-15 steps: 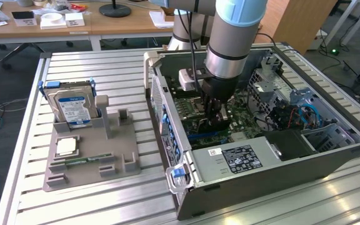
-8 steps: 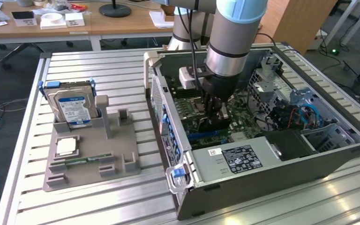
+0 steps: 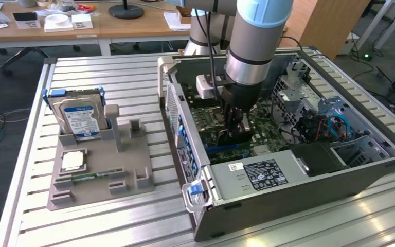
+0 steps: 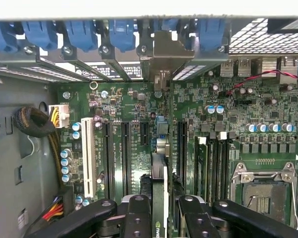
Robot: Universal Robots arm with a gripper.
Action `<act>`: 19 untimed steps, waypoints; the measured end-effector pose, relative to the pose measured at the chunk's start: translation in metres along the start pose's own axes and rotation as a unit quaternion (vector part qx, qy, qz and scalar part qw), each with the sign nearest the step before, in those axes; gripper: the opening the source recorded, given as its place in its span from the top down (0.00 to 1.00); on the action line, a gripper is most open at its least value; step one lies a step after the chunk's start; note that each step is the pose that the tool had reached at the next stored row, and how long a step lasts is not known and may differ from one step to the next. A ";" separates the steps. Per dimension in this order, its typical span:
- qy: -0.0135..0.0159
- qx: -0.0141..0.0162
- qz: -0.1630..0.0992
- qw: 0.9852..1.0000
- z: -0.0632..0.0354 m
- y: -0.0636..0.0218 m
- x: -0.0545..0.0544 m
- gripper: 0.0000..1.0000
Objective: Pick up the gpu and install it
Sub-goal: 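Insert the gpu into the slot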
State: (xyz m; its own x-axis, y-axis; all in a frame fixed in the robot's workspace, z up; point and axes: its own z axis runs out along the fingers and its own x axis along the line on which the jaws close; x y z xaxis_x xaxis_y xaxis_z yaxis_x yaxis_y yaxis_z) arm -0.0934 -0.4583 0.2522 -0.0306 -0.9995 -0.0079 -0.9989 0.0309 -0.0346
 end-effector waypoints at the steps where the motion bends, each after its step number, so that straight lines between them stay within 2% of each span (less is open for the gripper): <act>1: 0.000 0.000 0.000 1.000 0.0001 0.0000 0.000 0.74; 19: 0.000 0.000 -0.009 1.000 0.0014 0.0001 0.000 0.74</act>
State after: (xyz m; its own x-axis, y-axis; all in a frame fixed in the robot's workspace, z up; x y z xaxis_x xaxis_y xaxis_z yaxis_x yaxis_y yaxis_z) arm -0.0934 -0.4583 0.2507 -0.0127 -0.9999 -0.0081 -0.9993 0.0130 -0.0347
